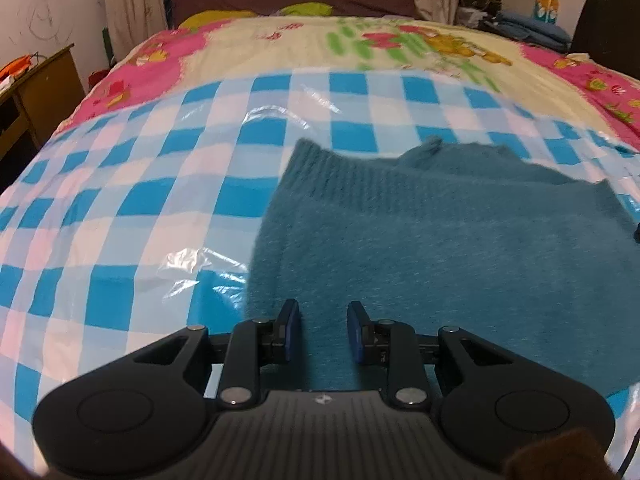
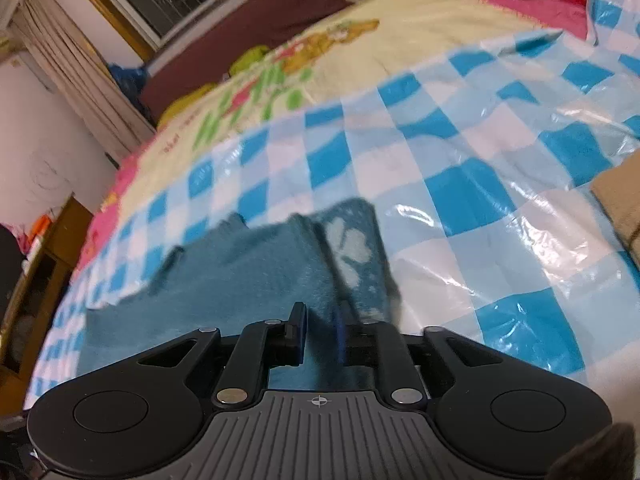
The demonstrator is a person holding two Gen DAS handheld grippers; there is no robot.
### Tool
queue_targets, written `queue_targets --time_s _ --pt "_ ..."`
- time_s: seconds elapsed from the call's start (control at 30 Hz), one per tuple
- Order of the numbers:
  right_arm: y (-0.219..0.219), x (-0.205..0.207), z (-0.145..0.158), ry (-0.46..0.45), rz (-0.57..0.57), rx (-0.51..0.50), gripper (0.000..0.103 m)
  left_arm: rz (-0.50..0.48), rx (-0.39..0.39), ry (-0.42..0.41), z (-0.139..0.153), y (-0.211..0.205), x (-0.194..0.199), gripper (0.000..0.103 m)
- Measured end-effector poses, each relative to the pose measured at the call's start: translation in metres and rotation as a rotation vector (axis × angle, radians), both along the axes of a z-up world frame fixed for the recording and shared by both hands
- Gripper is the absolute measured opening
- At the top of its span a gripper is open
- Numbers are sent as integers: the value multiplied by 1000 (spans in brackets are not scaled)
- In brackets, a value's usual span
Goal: Fold small clothes
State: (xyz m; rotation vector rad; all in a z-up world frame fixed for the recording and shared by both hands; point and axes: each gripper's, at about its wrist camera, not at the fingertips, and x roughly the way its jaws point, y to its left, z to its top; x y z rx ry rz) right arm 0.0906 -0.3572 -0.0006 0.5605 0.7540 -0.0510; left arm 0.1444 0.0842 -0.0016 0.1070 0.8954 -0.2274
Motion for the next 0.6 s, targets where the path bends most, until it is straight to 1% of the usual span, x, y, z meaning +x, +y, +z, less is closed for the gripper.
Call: queue_targets --time_s 0.03,0.1,0.13,0.17,0.2,0.27,0.33,0.37,0.47,0.6 --pt "-1 -3 3 -6 -1 0 20 -2 -5 -8 2 -1 -3 31" --pt "-3 -11 8 -12 -5 7 33 -7 -26 -11 3 -3 -8 31" --pt "-4 -14 9 -14 -16 -4 37 -12 -30 -9 3 -5 -9 31" --pt "-5 -16 10 -12 -23 -23 46 -19 -24 -6 1 -7 -10 31" --pt "-6 -16 9 -5 -33 -40 57 -25 -9 2 -2 -10 -11 31" --pt "-8 -13 3 22 -36 -40 59 -30 32 41 -13 -14 -8 31" --pt "-9 -11 -4 48 -35 -20 59 -26 44 52 -18 -16 -8 31" --pt "-10 -11 -6 45 -32 -5 59 -26 39 47 -16 -17 -9 31" --pt "-14 -11 -10 24 -19 49 59 -46 -12 24 -5 -19 -15 31" --pt "-24 -4 -24 39 -5 124 62 -96 -23 -18 4 -37 -22 31"
